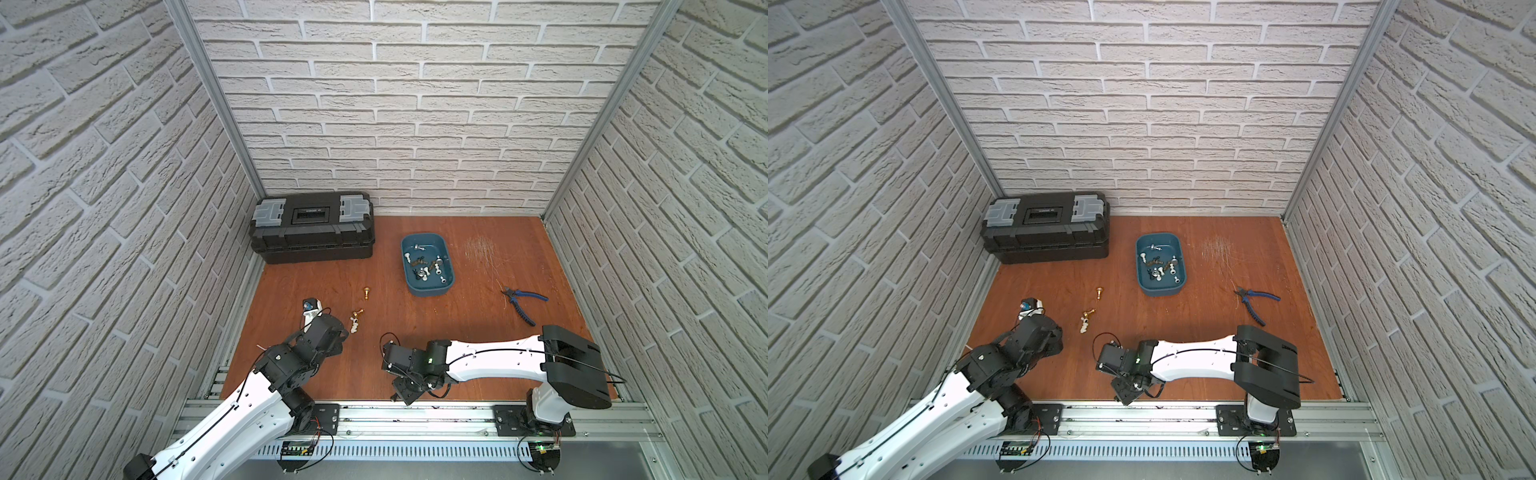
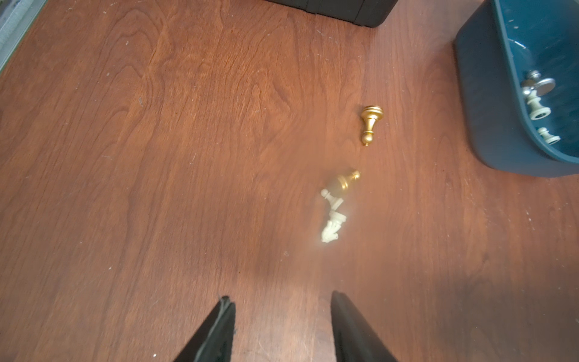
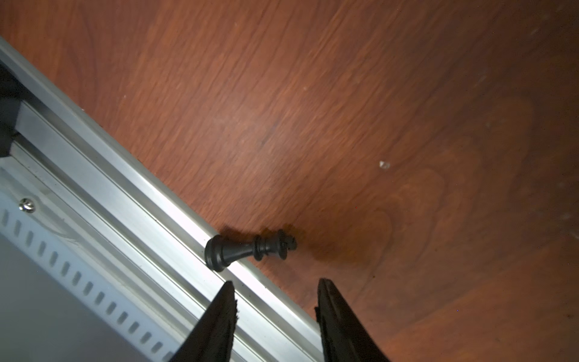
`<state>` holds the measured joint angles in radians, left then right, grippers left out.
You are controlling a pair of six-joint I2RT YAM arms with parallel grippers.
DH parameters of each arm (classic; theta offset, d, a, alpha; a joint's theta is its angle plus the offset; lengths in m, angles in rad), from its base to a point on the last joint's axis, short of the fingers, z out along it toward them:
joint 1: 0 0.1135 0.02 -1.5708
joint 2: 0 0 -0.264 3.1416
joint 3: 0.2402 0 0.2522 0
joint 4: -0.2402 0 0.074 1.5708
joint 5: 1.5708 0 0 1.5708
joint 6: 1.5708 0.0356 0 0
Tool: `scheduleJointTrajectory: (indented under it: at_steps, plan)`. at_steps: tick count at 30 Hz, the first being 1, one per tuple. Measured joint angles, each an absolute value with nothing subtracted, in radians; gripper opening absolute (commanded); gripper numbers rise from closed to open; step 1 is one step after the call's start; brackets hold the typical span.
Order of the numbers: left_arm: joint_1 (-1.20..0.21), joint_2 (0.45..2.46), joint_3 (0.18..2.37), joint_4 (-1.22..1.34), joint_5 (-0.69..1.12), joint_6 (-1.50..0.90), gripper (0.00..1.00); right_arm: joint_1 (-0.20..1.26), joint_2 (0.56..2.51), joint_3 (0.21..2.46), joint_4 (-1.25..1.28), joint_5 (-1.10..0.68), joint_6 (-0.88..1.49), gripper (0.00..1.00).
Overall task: Put the chess pieces into the storage box
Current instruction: Pick up the chess piece at the center of the board.
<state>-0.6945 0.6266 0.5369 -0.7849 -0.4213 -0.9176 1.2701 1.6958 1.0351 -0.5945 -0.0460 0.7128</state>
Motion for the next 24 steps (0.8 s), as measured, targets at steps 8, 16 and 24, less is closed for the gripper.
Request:
scheduleJointTrajectory:
  at_steps: [8, 16, 24]
  plan:
    - [-0.694, 0.625, 0.537, -0.778, -0.417, -0.912, 0.54, 1.272, 1.768, 1.089, -0.593, -0.05, 0.753, 0.44]
    - [-0.694, 0.62, 0.534, -0.772, -0.409, -0.899, 0.54, 1.287, 1.837, 1.153, -0.634, -0.035, 0.772, 0.4]
    - [-0.694, 0.584, 0.511, -0.766, -0.405, -0.892, 0.55, 1.301, 1.85, 1.183, -0.646, -0.028, 0.728, 0.4]
